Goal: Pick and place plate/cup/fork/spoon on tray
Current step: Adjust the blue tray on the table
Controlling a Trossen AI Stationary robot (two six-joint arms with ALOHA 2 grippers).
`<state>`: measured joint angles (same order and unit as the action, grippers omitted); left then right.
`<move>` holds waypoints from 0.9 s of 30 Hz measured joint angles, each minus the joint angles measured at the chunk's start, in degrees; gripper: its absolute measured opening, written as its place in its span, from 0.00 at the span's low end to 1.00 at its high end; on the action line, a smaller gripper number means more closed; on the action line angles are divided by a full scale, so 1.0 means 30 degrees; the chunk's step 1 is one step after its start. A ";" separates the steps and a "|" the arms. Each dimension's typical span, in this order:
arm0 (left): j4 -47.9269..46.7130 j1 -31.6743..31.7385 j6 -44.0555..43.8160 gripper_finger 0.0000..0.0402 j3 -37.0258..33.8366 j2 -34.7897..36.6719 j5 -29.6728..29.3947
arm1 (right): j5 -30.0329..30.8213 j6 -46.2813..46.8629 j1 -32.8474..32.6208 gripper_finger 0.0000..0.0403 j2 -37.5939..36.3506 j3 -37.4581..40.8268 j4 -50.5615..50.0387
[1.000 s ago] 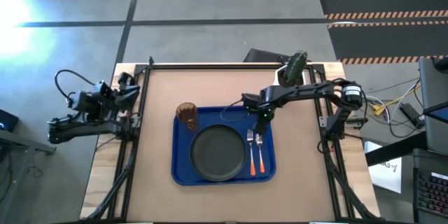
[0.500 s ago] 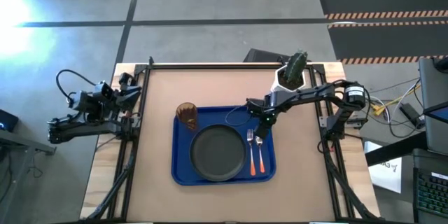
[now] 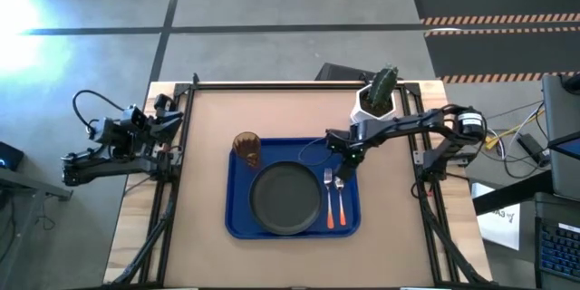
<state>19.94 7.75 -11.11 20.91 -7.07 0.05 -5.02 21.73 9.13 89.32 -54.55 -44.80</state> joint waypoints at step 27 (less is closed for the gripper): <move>-0.0007 -0.0007 0.0000 0.14 0.0000 0.0000 -0.0007 | 0.0169 0.0404 0.0000 0.02 -0.1093 0.0482 0.0616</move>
<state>19.92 7.73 -11.11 20.91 -7.07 0.03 -4.51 22.94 9.13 86.04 -53.10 -42.96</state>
